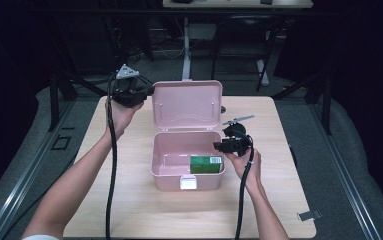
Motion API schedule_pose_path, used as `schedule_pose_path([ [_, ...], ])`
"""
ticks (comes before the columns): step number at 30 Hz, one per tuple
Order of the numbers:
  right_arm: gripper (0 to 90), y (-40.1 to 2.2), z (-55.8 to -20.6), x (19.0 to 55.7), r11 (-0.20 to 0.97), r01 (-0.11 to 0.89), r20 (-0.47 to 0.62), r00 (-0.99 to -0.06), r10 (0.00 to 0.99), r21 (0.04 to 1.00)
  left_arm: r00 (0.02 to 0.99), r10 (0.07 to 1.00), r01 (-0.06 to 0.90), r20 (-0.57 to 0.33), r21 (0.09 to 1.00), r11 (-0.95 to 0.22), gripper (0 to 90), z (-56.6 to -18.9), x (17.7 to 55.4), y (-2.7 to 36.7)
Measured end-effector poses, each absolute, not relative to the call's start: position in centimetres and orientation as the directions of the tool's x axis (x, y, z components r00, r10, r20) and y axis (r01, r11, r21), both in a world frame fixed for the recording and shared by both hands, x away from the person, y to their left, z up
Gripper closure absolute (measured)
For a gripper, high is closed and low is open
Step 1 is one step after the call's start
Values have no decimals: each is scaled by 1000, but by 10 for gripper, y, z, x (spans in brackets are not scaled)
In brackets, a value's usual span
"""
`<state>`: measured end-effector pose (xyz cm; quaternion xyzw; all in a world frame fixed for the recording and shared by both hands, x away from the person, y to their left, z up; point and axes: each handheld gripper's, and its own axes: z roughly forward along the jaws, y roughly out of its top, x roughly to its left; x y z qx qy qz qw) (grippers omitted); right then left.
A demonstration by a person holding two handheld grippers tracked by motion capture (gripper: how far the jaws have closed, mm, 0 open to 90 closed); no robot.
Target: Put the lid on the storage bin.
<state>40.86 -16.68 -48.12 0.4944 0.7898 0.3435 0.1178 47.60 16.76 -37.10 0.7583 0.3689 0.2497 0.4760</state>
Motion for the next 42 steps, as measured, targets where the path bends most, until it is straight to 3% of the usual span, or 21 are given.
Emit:
schedule_pose_path([
  [19, 648, -169, -482, 408, 253, 707, 178, -475, 862, 660, 636, 763, 242, 111, 911, -334, 845, -363, 442, 170],
  [42, 641, -170, -481, 407, 255, 702, 183, -485, 855, 665, 659, 740, 223, 135, 905, -363, 841, -362, 404, 175],
])
